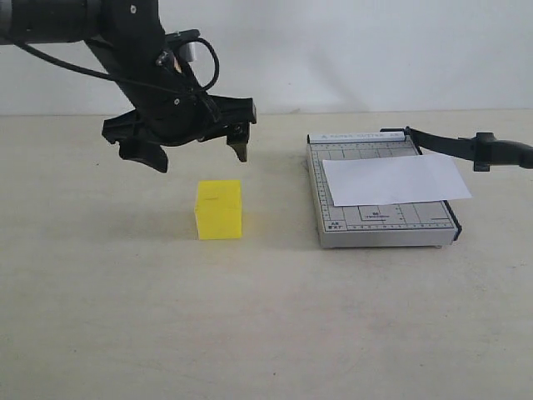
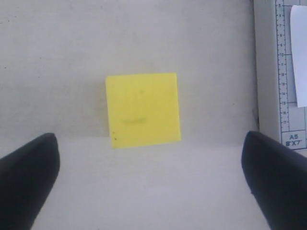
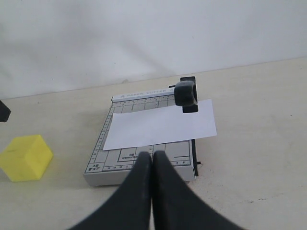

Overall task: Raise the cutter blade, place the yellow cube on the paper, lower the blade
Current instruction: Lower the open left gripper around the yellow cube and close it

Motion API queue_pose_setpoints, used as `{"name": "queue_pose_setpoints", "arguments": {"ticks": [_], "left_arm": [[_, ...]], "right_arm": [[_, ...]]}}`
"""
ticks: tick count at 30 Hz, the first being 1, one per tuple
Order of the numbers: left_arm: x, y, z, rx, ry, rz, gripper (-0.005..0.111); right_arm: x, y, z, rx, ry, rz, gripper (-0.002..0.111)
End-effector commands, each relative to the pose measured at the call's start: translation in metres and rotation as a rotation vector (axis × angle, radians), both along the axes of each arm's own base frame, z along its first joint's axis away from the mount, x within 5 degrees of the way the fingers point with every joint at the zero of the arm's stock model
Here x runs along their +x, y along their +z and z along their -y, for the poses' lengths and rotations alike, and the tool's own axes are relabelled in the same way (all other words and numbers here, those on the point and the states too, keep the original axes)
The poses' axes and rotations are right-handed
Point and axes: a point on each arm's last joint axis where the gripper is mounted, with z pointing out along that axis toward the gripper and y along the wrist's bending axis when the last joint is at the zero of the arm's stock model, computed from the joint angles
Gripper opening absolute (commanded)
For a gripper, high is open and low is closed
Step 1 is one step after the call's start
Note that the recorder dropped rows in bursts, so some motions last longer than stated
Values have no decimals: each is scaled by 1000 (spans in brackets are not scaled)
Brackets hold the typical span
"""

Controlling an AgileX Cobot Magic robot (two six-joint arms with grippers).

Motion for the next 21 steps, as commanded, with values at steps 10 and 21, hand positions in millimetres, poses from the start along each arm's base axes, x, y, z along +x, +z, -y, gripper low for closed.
{"name": "queue_pose_setpoints", "arguments": {"ticks": [10,21], "left_arm": [[14,-24,12,68,-19,-84,97],[23,-35,19,71,-30,-81,97]], "right_arm": [[0,1,0,-10,0,9,0],[0,1,0,-10,0,9,0]]}}
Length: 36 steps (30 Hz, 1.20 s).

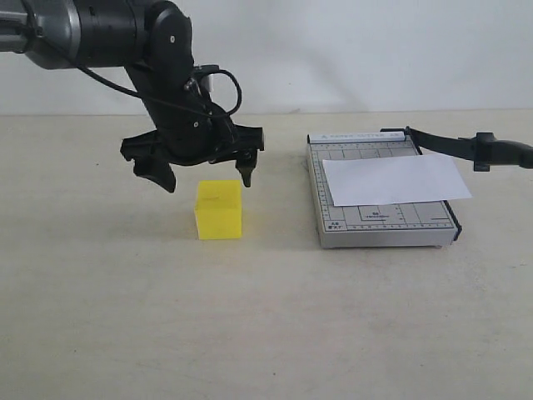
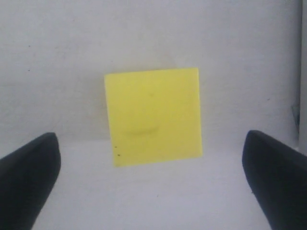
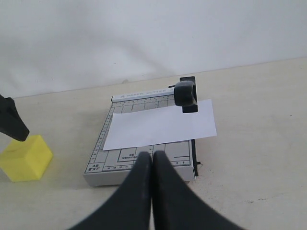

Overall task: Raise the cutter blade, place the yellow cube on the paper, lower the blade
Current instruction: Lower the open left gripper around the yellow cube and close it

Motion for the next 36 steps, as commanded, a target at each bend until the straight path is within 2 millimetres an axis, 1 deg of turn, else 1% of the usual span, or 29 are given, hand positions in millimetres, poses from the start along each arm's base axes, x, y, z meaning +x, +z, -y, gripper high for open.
{"name": "queue_pose_setpoints", "arguments": {"ticks": [1,16,18,25,28,32,36], "left_arm": [[5,1,5,-11,-11,14,97],[16,-19,8,80,-40,-15,97],[17,-20,9,77,-41,-11,97],[20,-34,12,82,-41,-25,97],[22,-33,13,65,-42,-3,97],[22,-40,14,63,-34,-15,97],[23,-40,15,54,-35,-2,97]], "right_arm": [[0,1,0,-10,0,9,0],[0,1,0,-10,0,9,0],[0,1,0,-10,0,9,0],[0,1,0,-10,0,9,0],[0,1,0,-10,0,9,0],[0,1,0,-10,0,9,0],[0,1,0,-10,3,8,0]]}}
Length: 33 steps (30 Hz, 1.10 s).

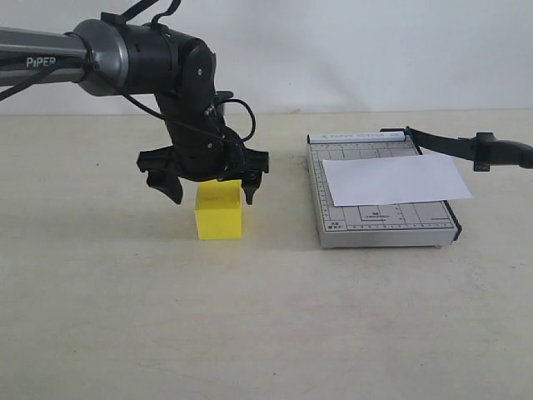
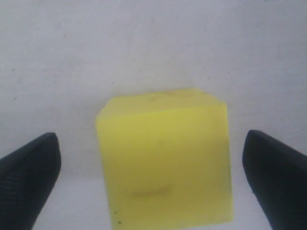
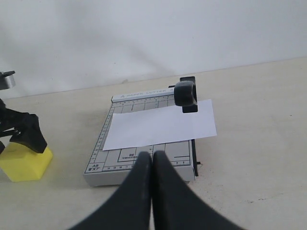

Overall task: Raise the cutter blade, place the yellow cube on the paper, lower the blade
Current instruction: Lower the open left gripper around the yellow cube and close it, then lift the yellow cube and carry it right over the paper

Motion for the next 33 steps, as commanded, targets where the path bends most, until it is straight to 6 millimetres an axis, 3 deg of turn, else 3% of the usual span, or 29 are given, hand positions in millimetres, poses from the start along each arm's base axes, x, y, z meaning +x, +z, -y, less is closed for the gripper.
{"name": "queue_pose_setpoints", "arguments": {"ticks": [1,23,26,33], "left_arm": [[2,2,3,-28,6,22,97],[3,-27,7,-30,26,-28,95],[4,-27,7,-34,26,-23,83],[4,-22,8,-41,26,-14,23]], "right_arm": [[0,1,0,-10,3,8,0],[0,1,0,-10,3,8,0],[0,1,0,-10,3,8,0],[0,1,0,-10,3,8,0]]}}
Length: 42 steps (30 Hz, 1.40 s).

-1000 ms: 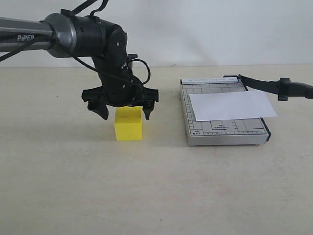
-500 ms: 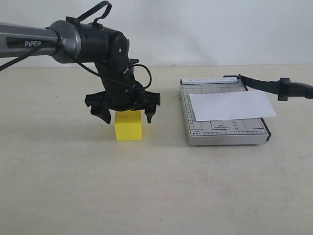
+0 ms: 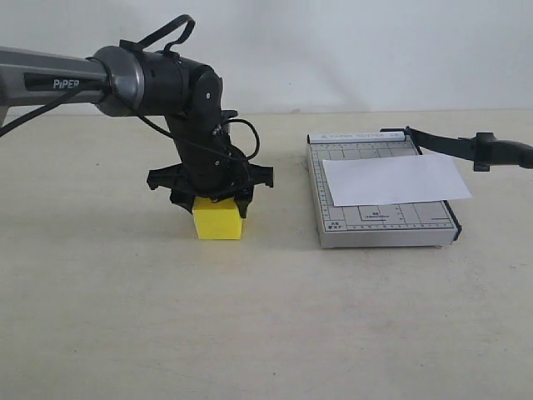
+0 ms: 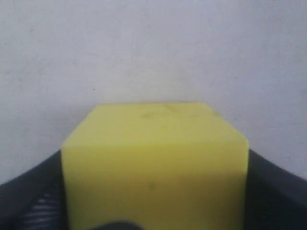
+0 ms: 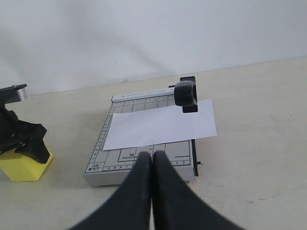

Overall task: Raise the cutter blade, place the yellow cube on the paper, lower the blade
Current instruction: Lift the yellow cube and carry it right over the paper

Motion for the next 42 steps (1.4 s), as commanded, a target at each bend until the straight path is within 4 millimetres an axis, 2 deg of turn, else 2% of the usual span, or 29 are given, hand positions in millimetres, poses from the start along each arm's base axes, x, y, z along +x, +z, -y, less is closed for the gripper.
{"name": "queue_pose_setpoints", "arguments": {"ticks": [1,3,11,15,20,34,38,42], "left_arm": [[2,10,3,-28,6,24,16],[3,18,5,-50,-15,35,5],[4,78,44,-112,-251,214,4],[-3,98,66,-134,-351,296,4],[-5,100,89,-185,-381,320,4],[-2,93,131,-330,-399,343,4],[-3,93,141,-358,-417,379,4],[-3,84,146,-365,-438,370,4]], "right_arm": [[0,1,0,-10,3,8,0],[0,1,0,-10,3,8,0],[0,1,0,-10,3,8,0],[0,1,0,-10,3,8,0],[0,1,0,-10,3,8,0],[0,1,0,-8,1,9,0],[0,1,0,-8,1,9,0],[0,1,0,-8,1,9,0]]}}
